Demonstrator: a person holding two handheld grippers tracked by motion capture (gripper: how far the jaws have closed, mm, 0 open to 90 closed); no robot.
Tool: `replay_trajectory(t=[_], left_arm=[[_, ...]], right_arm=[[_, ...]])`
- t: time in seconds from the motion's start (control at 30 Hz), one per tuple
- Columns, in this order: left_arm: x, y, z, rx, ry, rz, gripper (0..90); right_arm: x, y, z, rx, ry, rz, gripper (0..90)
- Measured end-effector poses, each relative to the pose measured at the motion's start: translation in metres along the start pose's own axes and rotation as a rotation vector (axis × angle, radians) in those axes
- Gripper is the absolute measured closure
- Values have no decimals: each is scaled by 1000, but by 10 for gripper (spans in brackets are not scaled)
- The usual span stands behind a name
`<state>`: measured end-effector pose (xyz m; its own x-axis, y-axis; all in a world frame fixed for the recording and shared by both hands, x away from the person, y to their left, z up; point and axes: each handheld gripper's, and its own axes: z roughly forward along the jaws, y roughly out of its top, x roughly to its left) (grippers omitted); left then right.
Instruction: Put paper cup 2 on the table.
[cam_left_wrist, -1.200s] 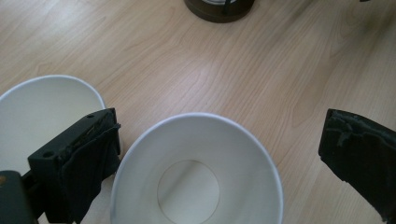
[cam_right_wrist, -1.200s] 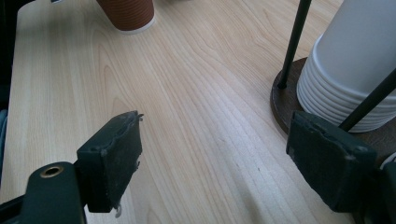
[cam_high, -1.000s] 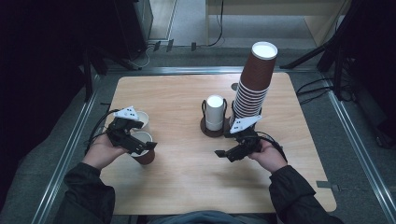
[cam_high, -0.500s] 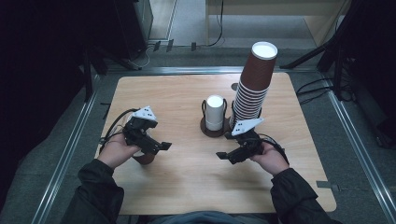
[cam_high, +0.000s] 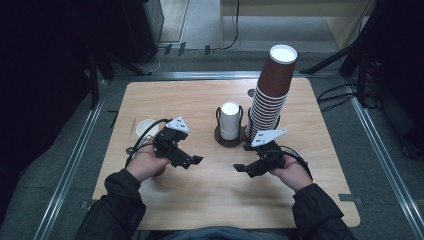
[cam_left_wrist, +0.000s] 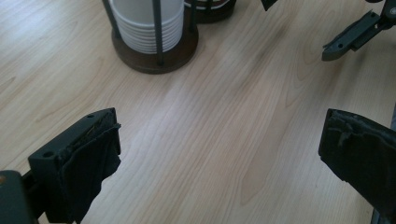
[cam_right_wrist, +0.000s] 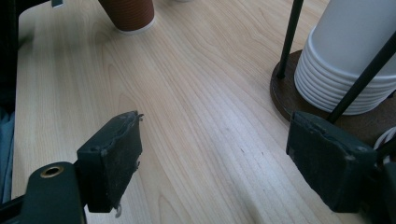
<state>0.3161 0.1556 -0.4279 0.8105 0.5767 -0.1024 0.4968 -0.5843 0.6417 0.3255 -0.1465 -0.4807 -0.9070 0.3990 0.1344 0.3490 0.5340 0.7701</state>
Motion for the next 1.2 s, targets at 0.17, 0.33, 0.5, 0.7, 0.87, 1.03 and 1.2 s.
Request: replay_trajectory(t=[0.17, 0.33, 0.5, 0.7, 0.87, 1.03, 1.2], left_arm=[[-8, 4, 15, 14, -3, 15, 0], [-17, 8, 29, 4, -17, 23, 0], [-23, 10, 47, 11, -33, 16, 0], [-24, 6, 70, 36, -28, 21, 0], [-22, 1, 84, 68, -11, 26, 0], [-17, -2, 86, 68, -2, 15, 0], [-14, -4, 85, 56, 10, -3, 0]], right_arm=[[1, -2, -1, 2, -3, 2, 182], [2, -3, -2, 9, -13, -8, 182], [2, -4, -1, 21, -6, -13, 182], [2, -6, -1, 26, -13, -38, 182], [2, -8, 0, 51, -21, -82, 182], [2, -9, 1, 63, -20, -95, 182], [0, -10, 0, 59, -23, -94, 182]])
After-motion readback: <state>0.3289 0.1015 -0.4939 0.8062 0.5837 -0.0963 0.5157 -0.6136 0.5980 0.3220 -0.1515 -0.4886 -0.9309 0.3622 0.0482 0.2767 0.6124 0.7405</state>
